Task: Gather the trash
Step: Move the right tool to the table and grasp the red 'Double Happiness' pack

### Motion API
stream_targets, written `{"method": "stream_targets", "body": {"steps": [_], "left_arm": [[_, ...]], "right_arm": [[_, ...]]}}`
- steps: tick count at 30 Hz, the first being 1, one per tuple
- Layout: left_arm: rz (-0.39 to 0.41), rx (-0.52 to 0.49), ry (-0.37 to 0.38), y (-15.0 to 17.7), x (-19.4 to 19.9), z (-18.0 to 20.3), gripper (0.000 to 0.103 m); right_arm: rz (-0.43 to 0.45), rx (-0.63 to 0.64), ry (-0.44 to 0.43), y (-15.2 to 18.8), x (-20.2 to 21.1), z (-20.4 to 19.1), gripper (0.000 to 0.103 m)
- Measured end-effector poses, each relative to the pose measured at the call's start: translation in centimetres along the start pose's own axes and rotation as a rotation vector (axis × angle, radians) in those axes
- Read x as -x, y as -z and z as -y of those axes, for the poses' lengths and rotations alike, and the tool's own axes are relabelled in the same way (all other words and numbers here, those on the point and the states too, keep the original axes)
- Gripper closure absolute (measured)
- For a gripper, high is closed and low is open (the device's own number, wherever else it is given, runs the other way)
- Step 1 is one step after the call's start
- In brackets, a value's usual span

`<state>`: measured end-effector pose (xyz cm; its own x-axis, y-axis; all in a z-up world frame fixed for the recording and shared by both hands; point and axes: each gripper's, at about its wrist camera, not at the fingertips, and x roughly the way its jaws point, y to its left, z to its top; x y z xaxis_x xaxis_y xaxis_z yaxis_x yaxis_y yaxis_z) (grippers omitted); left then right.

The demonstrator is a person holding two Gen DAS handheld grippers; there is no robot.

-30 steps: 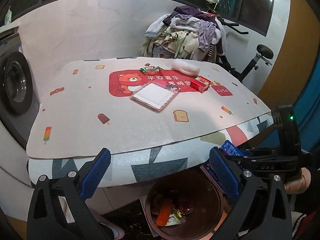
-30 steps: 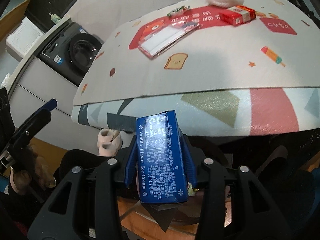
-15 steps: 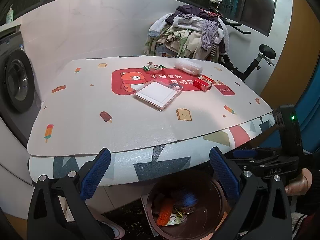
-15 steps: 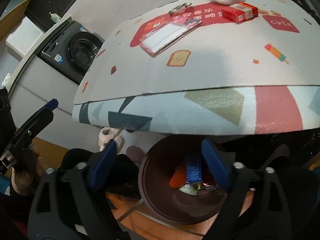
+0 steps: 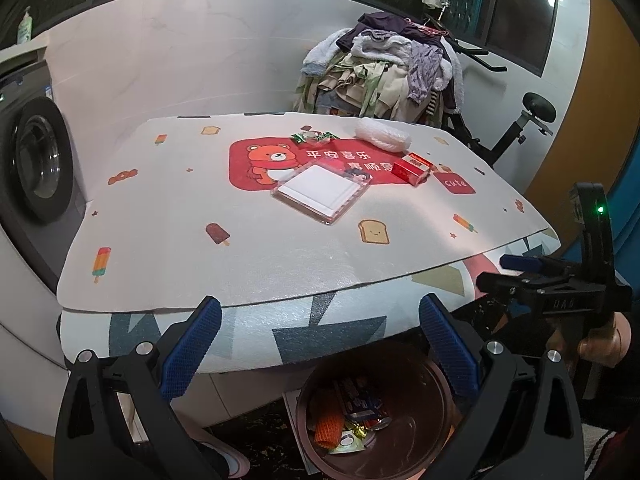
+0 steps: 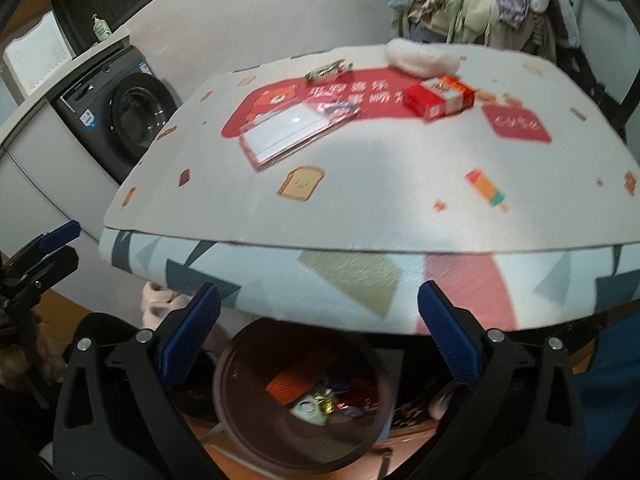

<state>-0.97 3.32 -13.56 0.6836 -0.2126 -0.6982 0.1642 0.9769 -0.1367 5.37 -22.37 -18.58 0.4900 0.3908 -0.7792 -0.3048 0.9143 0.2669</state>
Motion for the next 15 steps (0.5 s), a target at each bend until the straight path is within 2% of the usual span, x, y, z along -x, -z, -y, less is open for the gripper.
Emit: {"method": "stream_targets", "body": {"steps": [9,15], "left_arm": [[0.013,-0.005,-0.017,-0.6,-0.2,-0.4,0.006],[0.008,-0.013,-0.024,-1.2,-0.9,-0.6,0.006]], "right_arm": [[0.066,0.033,0.074,-1.6,1.2,1.3,0.006],[0.061,0.021,0.115,-2.6,1.0,2.6,0.006]]}}
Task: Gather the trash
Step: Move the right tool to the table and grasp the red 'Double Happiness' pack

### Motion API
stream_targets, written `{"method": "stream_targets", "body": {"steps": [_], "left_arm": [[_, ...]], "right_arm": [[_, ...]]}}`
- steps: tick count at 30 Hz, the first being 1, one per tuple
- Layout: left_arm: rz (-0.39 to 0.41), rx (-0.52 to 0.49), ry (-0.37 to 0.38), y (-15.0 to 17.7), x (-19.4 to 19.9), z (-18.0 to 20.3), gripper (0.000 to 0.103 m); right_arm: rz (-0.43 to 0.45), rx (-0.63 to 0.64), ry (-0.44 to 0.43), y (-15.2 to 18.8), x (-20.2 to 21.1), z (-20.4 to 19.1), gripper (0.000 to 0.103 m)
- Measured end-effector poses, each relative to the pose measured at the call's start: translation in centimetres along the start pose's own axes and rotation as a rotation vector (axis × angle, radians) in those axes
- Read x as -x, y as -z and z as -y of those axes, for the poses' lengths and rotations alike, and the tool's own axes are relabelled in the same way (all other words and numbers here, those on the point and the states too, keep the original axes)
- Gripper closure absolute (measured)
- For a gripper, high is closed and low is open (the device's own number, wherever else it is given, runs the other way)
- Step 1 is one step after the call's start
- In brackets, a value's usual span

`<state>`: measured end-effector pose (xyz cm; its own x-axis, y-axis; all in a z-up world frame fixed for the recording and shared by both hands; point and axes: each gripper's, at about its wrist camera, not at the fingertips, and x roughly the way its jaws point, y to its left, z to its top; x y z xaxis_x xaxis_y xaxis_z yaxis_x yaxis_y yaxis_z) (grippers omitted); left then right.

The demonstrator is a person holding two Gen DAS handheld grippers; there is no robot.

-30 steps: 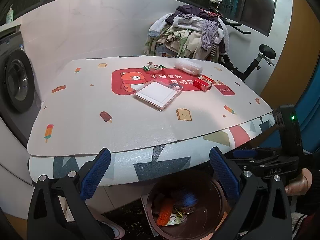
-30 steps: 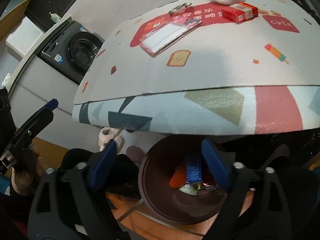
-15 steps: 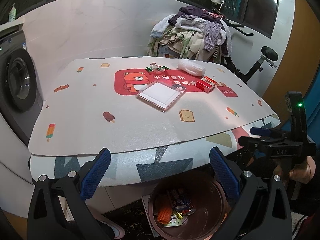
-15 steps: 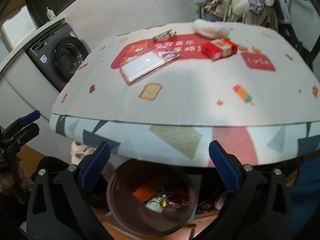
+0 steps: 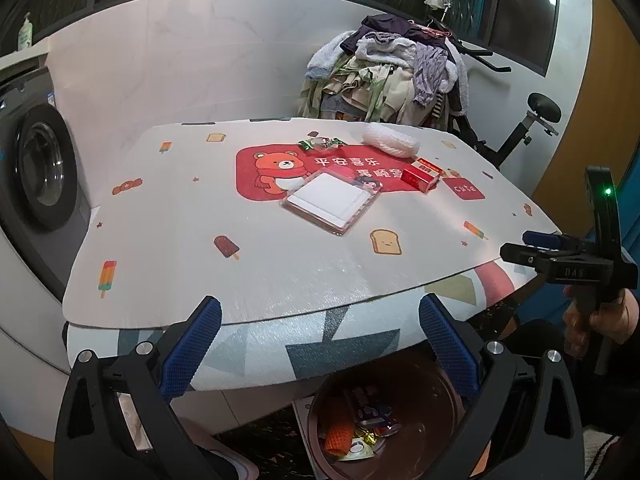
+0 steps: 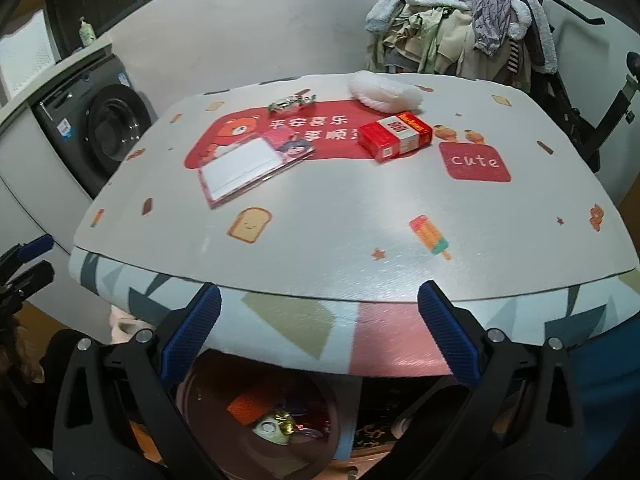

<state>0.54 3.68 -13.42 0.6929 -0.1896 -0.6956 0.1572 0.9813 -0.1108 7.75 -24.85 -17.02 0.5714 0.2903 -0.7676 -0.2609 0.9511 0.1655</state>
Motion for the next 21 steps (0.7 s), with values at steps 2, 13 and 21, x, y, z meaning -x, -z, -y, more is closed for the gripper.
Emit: {"method": "stream_targets", "body": {"steps": [2,13,21], "left_arm": [[-0.003,0.001,0.0,-0.2,-0.4,-0.2,0.006],[-0.02,-0.032,0.008,-2.5,-3.8,-0.5,0.006],[-0.012,-0.042,0.021,-5.2,-6.8,-1.2,0.006]], "right_arm": [[0.006,0.002,0.013,-0.4,-0.1,0.4,0.006],[0.018,0.035,0.072,-4.7,-3.0,3.7,0.006],[0.022,0.108,0.084,-9.7,-7.6,6.1,0.006]]}}
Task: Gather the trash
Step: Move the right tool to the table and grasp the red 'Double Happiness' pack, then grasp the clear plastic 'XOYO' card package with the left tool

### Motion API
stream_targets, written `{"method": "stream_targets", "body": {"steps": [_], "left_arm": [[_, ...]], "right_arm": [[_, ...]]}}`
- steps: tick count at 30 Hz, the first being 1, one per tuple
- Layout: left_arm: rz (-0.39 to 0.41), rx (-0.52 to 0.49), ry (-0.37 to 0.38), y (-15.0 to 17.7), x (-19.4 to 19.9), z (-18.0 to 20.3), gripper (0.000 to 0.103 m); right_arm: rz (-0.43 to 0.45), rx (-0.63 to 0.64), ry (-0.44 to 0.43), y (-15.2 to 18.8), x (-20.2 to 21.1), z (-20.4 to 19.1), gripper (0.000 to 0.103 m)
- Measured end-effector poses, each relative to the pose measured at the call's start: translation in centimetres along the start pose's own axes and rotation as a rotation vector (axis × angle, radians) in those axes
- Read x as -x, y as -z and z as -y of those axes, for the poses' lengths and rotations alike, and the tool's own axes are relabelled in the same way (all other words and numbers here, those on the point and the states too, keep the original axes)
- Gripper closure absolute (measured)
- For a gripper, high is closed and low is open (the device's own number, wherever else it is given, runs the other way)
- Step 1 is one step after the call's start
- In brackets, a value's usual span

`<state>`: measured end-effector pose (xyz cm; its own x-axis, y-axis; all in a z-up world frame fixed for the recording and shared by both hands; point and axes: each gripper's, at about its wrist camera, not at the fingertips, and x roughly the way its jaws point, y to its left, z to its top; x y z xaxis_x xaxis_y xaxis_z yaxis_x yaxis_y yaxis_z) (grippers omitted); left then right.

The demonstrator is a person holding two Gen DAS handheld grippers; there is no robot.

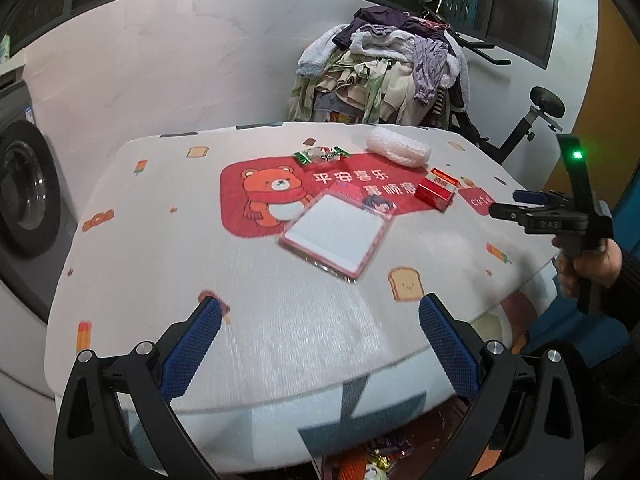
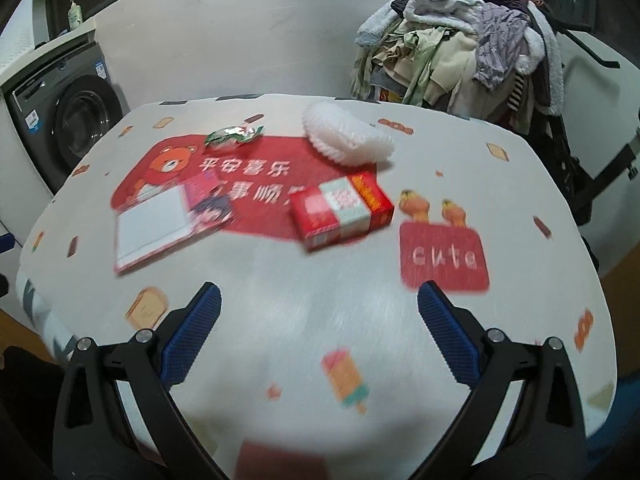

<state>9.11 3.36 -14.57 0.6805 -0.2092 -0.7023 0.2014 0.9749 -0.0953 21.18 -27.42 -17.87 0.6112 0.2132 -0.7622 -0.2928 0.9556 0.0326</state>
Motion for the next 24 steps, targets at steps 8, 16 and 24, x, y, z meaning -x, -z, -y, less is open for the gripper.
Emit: {"method": "stream_targets", "body": {"steps": [8,16,24], "left_arm": [[-0.012,-0.02,0.013,-2.2,-3.1,-1.2,0.006],[-0.034,-0.053,0.052,-3.9,-6.1,-1.6,0.006],[-0.089,-0.14,0.125,-5.6,-10.5,-0.8,0.006]], "right_arm": [[-0.042,0.083,0.011,-4.0,-6.3,1.4,0.006],[-0.118,0.089,-0.019,-6.4,-11.6,2.1,0.006],[-0.139,0.117,-0.055,-6.5,-13.1,1.2,0.014]]}}
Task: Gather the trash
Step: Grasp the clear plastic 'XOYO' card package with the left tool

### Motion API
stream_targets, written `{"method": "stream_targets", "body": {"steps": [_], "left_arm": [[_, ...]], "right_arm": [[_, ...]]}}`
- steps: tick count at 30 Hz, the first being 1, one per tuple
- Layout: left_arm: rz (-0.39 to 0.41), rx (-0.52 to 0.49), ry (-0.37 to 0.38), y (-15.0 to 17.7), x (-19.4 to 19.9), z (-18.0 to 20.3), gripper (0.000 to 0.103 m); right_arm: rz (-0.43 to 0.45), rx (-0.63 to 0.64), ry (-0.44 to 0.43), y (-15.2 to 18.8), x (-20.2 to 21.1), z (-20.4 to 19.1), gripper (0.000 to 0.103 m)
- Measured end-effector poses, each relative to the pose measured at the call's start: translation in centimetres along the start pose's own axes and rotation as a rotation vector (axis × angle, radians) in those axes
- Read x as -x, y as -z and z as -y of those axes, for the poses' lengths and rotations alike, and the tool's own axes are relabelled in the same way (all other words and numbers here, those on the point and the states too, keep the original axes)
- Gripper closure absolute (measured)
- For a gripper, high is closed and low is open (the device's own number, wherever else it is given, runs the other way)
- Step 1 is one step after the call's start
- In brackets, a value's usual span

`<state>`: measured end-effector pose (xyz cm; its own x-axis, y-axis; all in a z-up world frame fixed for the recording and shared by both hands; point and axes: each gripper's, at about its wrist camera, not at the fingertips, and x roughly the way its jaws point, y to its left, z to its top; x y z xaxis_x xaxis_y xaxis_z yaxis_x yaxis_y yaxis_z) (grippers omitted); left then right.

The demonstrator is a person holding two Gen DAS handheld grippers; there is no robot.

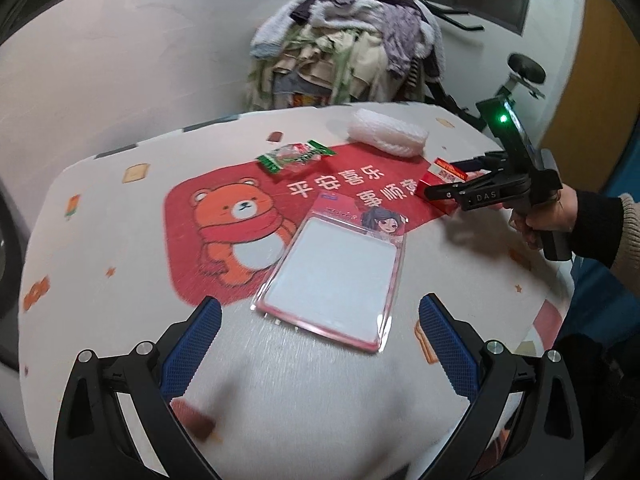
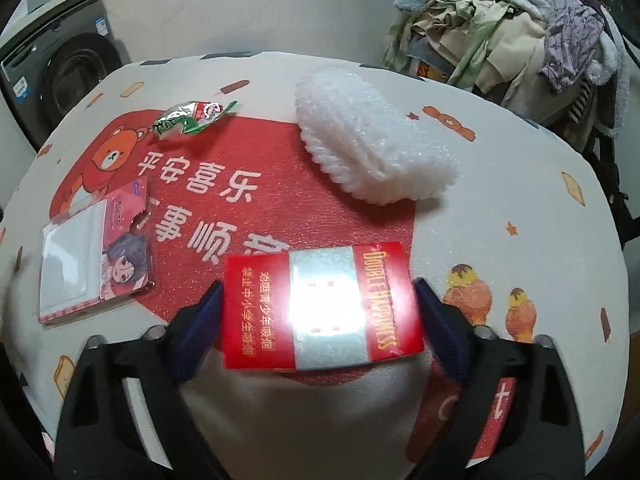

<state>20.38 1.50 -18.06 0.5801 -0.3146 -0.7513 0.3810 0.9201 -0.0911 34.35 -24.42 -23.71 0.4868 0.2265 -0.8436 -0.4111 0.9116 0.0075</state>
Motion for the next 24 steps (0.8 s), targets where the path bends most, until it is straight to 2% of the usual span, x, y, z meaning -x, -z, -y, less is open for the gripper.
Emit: {"method": "stream_targets", "body": {"steps": [7,14,18,24], "left_arm": [[-0.061,-0.081,0.072,-1.8,-4.0,0.5,0.006],[-0.106,-0.136,0.078,-3.4,-7.1,1.0,0.006],[-0.134,-0.166,0.06,-4.1,-8.4,1.6,0.006],[-0.173,-0.173,0.085,-4.1,-9.8,1.7,0.006]], "right_arm": [[0.064,-0.018,-0.044,0.6,2.6,-0.8,0.014],[0.118,-0.07,-0.103,2.1,5.2,-1.5,0.014],[0.13,-0.08,-0.119,2.8,6.0,-1.7,0.014],[0.136,-0.091,-0.128,3.6,6.6,-1.6,0.014]]}}
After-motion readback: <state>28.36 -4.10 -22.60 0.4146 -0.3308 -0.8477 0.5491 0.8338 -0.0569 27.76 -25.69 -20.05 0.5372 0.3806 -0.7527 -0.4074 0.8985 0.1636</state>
